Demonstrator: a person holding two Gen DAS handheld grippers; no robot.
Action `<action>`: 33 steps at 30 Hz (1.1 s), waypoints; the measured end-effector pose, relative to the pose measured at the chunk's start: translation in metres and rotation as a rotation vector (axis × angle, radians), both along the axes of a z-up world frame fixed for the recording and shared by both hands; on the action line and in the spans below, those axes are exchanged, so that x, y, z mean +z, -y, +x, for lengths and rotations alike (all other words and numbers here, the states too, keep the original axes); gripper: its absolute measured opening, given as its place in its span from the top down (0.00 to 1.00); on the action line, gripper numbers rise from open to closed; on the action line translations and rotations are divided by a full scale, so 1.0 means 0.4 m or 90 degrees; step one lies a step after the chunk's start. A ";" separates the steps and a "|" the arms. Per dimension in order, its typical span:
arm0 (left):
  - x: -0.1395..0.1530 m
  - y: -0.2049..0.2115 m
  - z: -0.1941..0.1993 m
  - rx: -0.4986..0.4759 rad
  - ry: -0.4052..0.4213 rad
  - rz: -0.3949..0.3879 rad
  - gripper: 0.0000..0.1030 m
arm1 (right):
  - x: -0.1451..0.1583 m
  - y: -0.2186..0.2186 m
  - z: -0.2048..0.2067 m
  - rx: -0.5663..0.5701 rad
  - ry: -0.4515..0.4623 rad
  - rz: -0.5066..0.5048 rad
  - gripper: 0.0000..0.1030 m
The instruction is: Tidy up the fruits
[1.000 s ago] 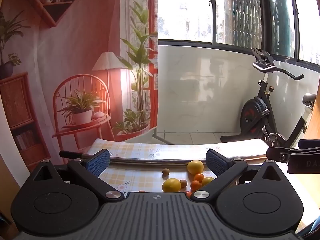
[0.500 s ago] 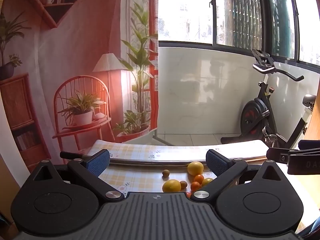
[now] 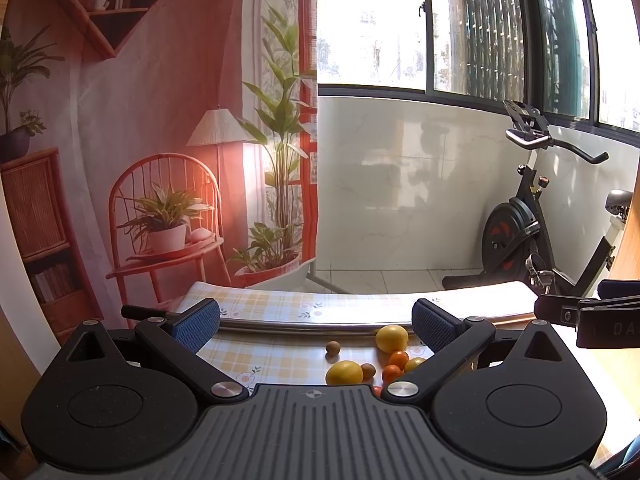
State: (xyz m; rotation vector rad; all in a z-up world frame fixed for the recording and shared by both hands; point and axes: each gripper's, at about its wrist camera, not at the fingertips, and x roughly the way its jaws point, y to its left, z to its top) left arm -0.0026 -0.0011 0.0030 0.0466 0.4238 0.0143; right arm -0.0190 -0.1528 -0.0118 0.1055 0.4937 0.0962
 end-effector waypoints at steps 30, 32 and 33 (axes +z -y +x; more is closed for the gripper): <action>0.001 -0.003 -0.005 -0.001 0.002 -0.005 0.00 | 0.011 -0.003 -0.011 -0.003 0.004 0.001 0.00; 0.001 -0.003 -0.005 -0.001 0.002 -0.005 0.00 | 0.017 -0.002 -0.012 -0.003 0.004 0.002 0.00; 0.002 -0.003 -0.005 -0.001 0.002 -0.006 0.00 | 0.011 -0.003 -0.011 -0.003 0.004 0.001 0.00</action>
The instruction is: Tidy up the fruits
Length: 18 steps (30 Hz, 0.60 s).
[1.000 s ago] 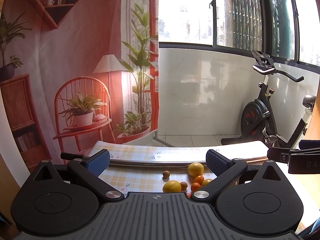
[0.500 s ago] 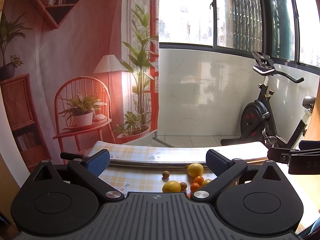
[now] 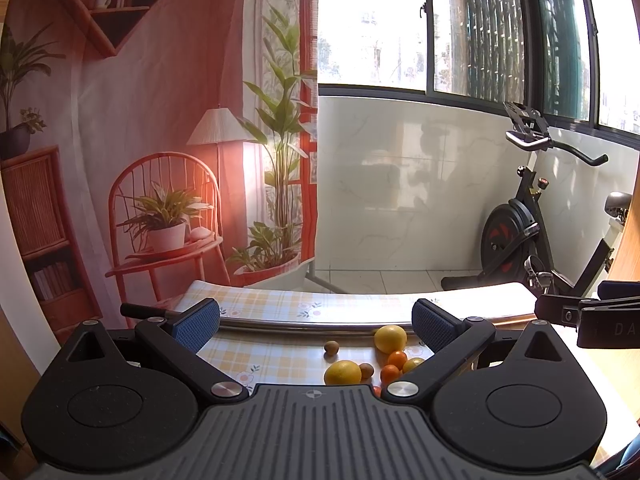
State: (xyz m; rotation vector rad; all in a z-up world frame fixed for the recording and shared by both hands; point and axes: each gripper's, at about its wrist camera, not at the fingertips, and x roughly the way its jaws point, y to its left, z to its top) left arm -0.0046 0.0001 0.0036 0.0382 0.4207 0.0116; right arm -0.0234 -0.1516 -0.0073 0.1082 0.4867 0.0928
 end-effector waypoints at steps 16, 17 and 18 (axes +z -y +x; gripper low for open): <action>-0.007 -0.005 0.007 0.006 -0.008 -0.003 0.00 | 0.002 0.002 0.001 -0.002 0.000 0.005 0.00; -0.007 -0.006 0.009 0.008 -0.010 -0.003 0.00 | 0.002 0.003 0.002 -0.001 0.000 0.008 0.00; -0.008 -0.007 0.010 0.010 -0.011 -0.003 0.00 | -0.002 0.004 0.004 0.001 0.001 0.010 0.00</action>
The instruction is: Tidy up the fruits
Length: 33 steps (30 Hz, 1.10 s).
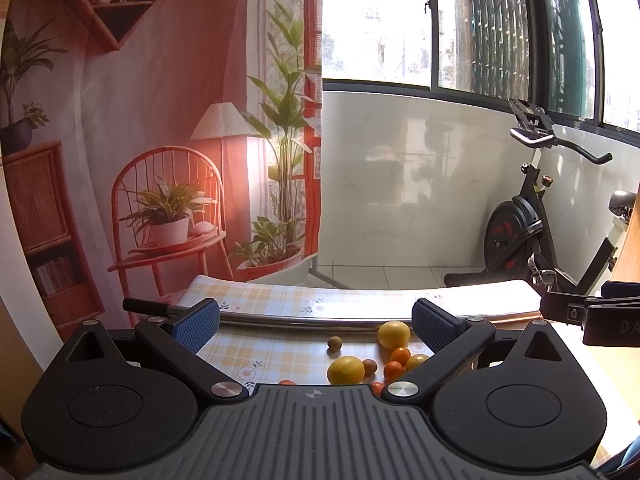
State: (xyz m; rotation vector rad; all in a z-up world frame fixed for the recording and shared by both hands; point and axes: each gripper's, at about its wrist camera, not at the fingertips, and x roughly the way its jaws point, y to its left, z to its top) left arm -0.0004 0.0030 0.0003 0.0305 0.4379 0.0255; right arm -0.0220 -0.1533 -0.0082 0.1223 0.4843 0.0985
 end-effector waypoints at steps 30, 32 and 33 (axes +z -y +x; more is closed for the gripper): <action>-0.287 -0.156 0.223 0.045 -0.096 -0.055 0.02 | -0.420 0.056 0.273 -0.003 0.025 0.090 0.00; -0.311 -0.156 0.233 0.039 -0.100 -0.065 0.02 | -0.429 0.045 0.279 0.011 0.031 0.083 0.00; -0.324 -0.152 0.237 0.040 -0.104 -0.059 0.02 | -0.434 0.039 0.281 0.016 0.026 0.080 0.00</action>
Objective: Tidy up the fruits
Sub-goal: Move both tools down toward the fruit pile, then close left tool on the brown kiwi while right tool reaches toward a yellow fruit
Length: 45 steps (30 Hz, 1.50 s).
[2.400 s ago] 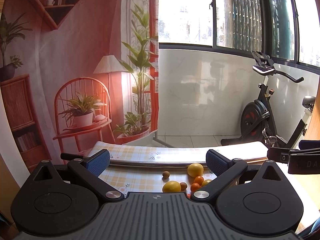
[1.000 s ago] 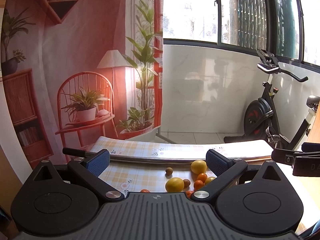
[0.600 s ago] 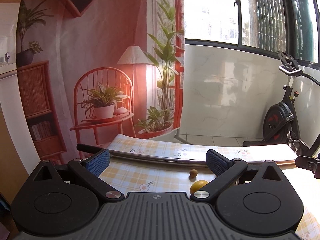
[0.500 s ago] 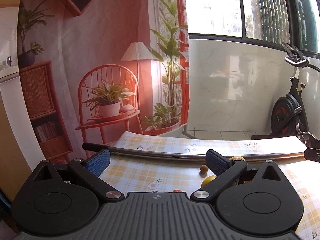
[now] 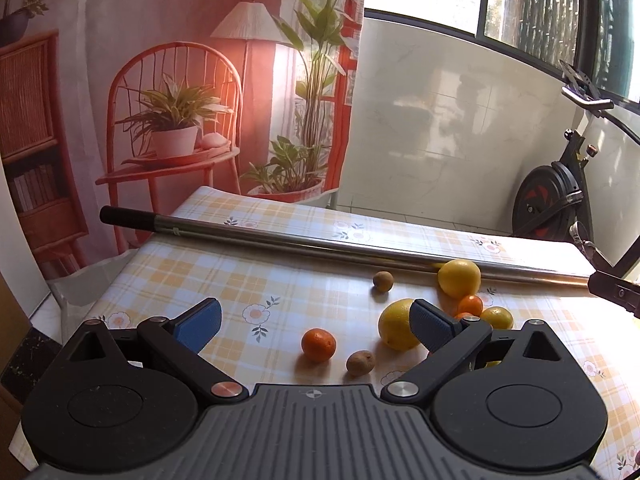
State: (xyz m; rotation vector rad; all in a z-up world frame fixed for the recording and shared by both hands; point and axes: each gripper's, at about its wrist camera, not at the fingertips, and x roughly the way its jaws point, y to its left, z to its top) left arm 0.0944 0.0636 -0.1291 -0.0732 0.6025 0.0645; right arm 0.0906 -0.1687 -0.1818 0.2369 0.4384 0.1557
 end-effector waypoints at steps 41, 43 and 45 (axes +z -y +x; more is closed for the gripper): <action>-0.213 0.046 0.200 -0.151 -0.165 -0.059 0.63 | -0.054 -0.046 0.120 0.057 -0.166 -0.031 0.18; -0.219 0.048 0.207 -0.149 -0.170 -0.053 0.63 | -0.054 -0.045 0.122 0.057 -0.168 -0.028 0.18; -0.229 0.049 0.213 -0.147 -0.179 -0.048 0.63 | -0.054 -0.045 0.122 0.058 -0.168 -0.026 0.18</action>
